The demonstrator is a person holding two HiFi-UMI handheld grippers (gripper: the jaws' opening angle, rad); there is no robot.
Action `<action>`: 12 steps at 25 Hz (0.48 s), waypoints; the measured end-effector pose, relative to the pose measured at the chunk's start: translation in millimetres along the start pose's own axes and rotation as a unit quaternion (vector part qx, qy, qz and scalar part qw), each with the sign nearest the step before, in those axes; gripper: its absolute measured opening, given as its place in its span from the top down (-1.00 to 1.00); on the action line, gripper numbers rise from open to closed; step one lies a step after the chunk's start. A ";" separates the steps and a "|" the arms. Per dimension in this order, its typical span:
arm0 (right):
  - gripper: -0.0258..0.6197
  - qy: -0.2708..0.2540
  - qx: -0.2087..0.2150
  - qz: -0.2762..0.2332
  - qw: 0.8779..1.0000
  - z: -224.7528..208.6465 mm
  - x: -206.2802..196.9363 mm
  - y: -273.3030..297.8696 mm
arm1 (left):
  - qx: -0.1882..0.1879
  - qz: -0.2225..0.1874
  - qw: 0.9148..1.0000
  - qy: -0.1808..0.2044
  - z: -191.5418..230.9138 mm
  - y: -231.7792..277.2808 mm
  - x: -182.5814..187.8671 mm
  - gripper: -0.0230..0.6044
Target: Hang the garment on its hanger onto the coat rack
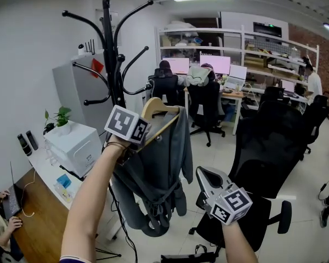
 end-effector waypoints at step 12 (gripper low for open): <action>0.92 0.016 -0.022 0.003 1.000 -21.1 -20.4 23.5 | 0.020 0.019 0.999 -0.032 44.8 36.2 0.2 0.90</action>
Point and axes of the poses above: the fingertips, and each gripper's own axes: y forward along the fingers, z to its left, x out of its top, the point moved 4 cm from there along -y, backward along the fingers, and after that the axes turned 12 degrees about -x, right-handed, at the moved point
